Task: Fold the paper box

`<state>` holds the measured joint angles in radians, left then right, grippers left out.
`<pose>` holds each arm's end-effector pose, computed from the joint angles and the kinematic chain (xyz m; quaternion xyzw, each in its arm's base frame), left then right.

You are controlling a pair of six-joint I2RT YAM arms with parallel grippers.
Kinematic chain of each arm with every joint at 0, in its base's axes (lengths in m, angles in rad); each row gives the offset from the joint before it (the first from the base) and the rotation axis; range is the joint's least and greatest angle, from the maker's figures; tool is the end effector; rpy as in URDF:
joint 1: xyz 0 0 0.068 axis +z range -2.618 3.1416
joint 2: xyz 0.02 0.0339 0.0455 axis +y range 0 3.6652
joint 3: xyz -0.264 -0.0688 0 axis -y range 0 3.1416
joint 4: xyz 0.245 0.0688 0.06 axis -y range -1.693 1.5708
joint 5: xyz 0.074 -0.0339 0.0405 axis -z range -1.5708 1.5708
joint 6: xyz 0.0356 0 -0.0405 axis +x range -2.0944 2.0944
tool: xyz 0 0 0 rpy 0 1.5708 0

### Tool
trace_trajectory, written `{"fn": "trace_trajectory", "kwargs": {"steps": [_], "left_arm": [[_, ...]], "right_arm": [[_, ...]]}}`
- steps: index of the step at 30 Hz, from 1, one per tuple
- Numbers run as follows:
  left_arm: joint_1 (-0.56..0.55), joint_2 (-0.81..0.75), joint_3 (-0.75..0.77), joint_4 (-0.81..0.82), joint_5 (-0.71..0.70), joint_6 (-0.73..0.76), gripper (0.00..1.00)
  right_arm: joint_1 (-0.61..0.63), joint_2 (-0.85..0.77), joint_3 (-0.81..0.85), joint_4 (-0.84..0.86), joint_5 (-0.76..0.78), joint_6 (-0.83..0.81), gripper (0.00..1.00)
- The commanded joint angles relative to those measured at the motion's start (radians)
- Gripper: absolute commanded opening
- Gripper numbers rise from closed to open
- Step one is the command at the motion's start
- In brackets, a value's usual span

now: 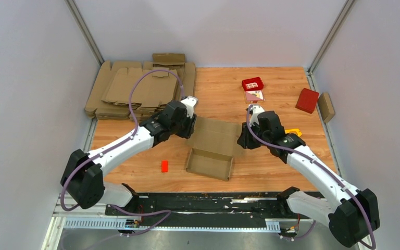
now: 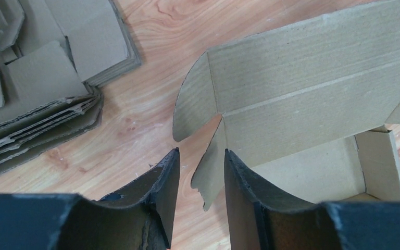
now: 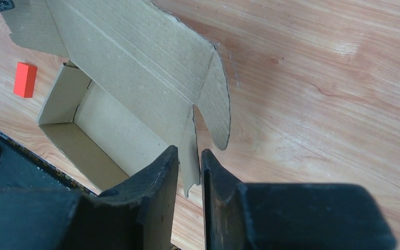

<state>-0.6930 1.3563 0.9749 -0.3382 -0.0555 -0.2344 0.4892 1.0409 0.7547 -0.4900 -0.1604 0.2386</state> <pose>0.2289 -0.1875 0.2637 0.1958 0.8892 -0.1620 0.3804 0.1884 0.1067 0.2532 -0.1456 0.9081 0.2063 0.3341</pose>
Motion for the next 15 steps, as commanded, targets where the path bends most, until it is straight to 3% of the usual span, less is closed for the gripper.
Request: {"fn": "trace_trajectory", "kwargs": {"steps": [1, 6, 15], "left_arm": [[0.003, 0.03, 0.062, -0.056, 0.027, 0.022, 0.43], [0.003, 0.051, 0.078, -0.08, 0.044, 0.026, 0.37], [0.001, 0.058, 0.12, -0.147, 0.057, 0.027, 0.0]], "right_arm": [[-0.006, 0.007, 0.041, 0.015, -0.042, 0.011, 0.23], [-0.006, 0.012, 0.049, 0.007, -0.052, 0.001, 0.2], [-0.005, 0.032, 0.08, 0.002, -0.056, -0.003, 0.0]]}}
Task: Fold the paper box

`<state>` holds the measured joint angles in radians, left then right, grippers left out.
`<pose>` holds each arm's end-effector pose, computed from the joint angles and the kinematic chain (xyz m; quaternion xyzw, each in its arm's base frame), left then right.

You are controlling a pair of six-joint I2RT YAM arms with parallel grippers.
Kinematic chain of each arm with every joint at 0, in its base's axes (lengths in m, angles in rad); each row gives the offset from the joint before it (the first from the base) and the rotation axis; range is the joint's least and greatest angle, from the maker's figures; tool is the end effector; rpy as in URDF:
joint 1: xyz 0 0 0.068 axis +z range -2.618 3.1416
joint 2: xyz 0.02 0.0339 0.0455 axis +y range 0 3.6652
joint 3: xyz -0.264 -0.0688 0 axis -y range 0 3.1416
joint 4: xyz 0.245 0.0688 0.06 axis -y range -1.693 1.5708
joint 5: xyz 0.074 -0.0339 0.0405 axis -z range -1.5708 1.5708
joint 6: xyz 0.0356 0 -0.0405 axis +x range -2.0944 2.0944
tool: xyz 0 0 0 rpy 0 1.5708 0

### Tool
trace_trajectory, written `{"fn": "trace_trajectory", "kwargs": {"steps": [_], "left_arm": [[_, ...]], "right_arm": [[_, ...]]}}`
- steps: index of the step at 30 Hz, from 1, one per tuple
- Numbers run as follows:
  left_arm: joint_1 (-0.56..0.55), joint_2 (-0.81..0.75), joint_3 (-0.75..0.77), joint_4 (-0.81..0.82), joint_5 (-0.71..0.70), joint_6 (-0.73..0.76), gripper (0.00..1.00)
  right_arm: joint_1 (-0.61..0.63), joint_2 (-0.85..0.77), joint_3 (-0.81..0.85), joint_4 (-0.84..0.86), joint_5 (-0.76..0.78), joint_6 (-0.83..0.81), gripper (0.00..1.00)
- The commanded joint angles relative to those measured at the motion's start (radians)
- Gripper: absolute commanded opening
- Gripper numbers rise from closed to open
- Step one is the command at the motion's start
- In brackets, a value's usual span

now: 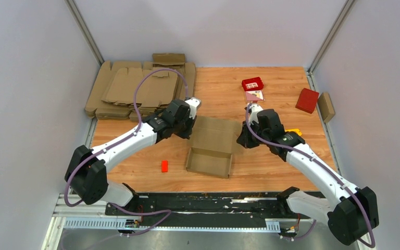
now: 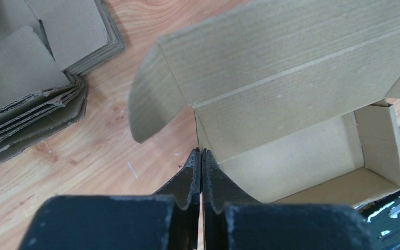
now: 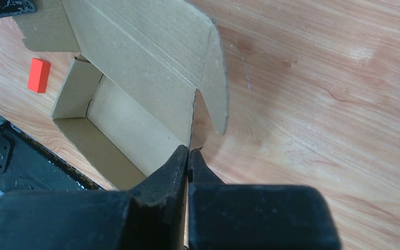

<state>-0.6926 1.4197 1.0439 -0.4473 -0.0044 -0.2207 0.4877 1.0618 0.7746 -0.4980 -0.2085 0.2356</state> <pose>0.2346 -0.1944 0.2600 0.2168 0.9053 -0.1592 0.3287 0.1911 0.1097 0.2552 -0.1550 0.9065 0.2246 0.3221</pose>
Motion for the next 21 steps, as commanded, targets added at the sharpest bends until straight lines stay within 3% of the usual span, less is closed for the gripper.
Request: {"fn": "trace_trajectory", "kwargs": {"steps": [1, 7, 13, 21], "left_arm": [[0.0, -0.006, 0.052, -0.037, 0.007, 0.014, 0.0], [-0.001, -0.016, 0.043, 0.025, 0.006, 0.001, 0.0], [-0.007, -0.047, -0.012, 0.21, -0.141, -0.002, 0.0], [-0.008, -0.05, -0.114, 0.532, -0.295, -0.003, 0.0]], "right_arm": [[-0.005, 0.02, 0.072, 0.011, -0.01, 0.0, 0.0], [-0.004, 0.091, 0.162, 0.017, 0.008, -0.013, 0.0], [-0.002, 0.176, 0.218, 0.126, 0.093, 0.005, 0.0], [0.007, 0.277, 0.206, 0.39, 0.362, 0.049, 0.0]]}}
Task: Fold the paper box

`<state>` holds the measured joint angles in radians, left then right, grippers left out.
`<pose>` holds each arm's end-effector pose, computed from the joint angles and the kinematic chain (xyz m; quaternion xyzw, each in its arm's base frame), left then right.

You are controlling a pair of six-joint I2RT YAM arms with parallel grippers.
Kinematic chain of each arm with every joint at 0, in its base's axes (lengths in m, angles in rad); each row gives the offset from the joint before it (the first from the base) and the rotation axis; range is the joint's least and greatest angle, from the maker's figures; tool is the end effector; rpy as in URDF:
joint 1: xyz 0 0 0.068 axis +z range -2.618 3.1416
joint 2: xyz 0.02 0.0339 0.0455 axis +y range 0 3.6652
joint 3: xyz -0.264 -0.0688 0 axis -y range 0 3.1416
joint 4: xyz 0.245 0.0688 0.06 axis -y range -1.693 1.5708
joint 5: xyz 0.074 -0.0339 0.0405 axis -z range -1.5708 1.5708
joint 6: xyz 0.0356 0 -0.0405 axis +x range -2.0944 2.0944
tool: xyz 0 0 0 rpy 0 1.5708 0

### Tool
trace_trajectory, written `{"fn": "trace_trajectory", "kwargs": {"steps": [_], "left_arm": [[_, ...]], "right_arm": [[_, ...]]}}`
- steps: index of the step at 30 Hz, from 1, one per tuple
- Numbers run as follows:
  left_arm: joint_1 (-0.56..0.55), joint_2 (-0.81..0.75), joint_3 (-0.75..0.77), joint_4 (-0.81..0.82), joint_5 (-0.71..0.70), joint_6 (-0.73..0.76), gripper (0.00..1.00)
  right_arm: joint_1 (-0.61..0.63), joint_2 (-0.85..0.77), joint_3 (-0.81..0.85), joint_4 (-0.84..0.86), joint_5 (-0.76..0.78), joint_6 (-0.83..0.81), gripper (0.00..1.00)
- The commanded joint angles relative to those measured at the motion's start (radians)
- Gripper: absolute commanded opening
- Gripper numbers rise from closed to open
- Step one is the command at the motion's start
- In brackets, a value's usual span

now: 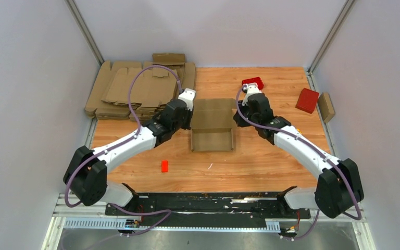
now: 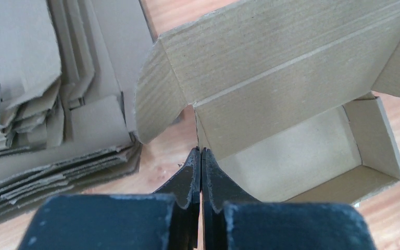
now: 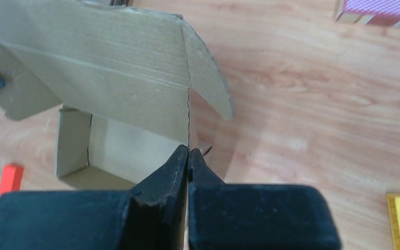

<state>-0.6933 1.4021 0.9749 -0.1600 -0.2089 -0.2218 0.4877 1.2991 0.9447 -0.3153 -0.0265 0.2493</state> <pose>0.2463 -0.1951 0.2666 0.1569 0.8639 -0.1250 0.4619 0.2519 0.1347 0.2710 -0.1128 0.8931 0.1680 0.4019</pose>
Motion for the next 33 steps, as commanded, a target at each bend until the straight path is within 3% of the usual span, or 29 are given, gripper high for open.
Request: {"fn": "trace_trajectory", "kwargs": {"steps": [1, 11, 26, 33], "left_arm": [[-0.006, -0.031, -0.065, 0.287, -0.102, -0.002, 0.0], [-0.03, 0.0, -0.281, 0.701, -0.168, 0.038, 0.0], [-0.111, -0.026, -0.377, 0.752, -0.295, -0.032, 0.0], [-0.117, -0.021, -0.422, 0.796, -0.291, -0.095, 0.0]], "right_arm": [[0.012, 0.054, 0.036, 0.236, 0.208, 0.04, 0.0], [0.07, 0.108, -0.133, 0.609, 0.353, 0.063, 0.0], [0.145, 0.062, -0.276, 0.611, 0.39, 0.074, 0.0], [0.165, 0.026, -0.286, 0.555, 0.376, 0.066, 0.0]]}}
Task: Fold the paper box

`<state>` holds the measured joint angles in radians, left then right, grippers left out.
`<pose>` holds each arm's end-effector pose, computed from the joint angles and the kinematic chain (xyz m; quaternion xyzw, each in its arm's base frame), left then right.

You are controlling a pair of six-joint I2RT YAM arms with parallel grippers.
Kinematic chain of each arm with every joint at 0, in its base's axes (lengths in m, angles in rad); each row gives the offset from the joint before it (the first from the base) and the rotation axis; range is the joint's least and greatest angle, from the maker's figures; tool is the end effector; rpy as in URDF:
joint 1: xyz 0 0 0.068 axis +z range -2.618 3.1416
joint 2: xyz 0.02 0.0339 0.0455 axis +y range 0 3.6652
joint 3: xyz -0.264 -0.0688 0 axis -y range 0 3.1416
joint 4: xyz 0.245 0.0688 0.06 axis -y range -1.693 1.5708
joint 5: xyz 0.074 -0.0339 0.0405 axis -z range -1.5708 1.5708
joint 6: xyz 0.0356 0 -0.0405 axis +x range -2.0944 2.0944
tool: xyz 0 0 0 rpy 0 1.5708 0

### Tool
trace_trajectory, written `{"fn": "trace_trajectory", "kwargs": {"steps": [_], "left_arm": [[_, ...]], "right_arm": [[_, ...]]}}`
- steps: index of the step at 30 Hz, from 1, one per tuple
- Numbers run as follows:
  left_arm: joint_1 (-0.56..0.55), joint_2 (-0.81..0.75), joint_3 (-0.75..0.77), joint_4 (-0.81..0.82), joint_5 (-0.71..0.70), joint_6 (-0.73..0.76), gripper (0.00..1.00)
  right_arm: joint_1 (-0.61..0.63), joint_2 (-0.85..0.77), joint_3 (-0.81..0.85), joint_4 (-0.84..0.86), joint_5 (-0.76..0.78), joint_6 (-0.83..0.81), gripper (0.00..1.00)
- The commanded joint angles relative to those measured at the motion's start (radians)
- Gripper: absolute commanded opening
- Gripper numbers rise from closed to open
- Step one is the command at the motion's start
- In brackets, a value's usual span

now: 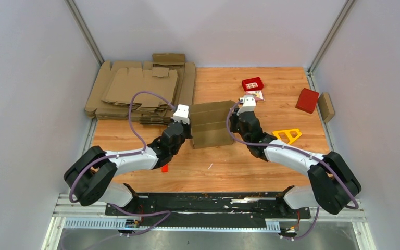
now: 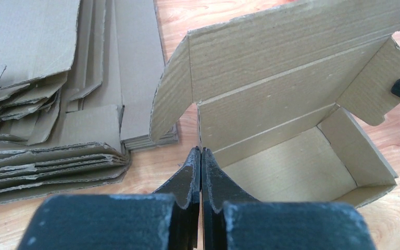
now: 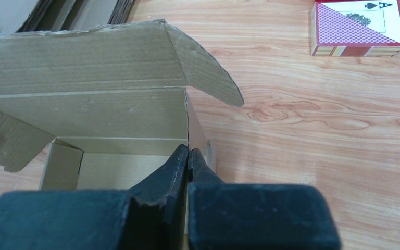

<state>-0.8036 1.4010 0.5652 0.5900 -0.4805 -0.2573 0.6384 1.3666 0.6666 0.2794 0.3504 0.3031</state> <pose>0.2108 -0.1949 0.2065 0.0657 0.7769 -0.1404 0.6102 0.2406 0.1633 0.2162 -0.0444 0.8305 0.1126 0.5437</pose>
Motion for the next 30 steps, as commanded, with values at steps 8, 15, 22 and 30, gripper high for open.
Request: {"fn": "trace_trajectory", "kwargs": {"steps": [8, 15, 22, 30], "left_arm": [[-0.026, -0.008, -0.016, 0.062, -0.039, -0.117, 0.0], [-0.051, 0.014, -0.064, 0.129, -0.063, -0.135, 0.0], [-0.055, 0.039, -0.093, 0.173, -0.031, -0.114, 0.0], [-0.055, 0.036, -0.142, 0.236, -0.019, -0.041, 0.0]], "right_arm": [[0.015, -0.072, -0.017, -0.178, -0.062, 0.033, 0.0], [0.014, -0.094, -0.031, -0.196, -0.135, 0.059, 0.01], [0.013, -0.137, -0.044, -0.254, -0.111, 0.06, 0.06], [0.012, -0.309, -0.099, -0.319, -0.192, 0.043, 0.34]]}}
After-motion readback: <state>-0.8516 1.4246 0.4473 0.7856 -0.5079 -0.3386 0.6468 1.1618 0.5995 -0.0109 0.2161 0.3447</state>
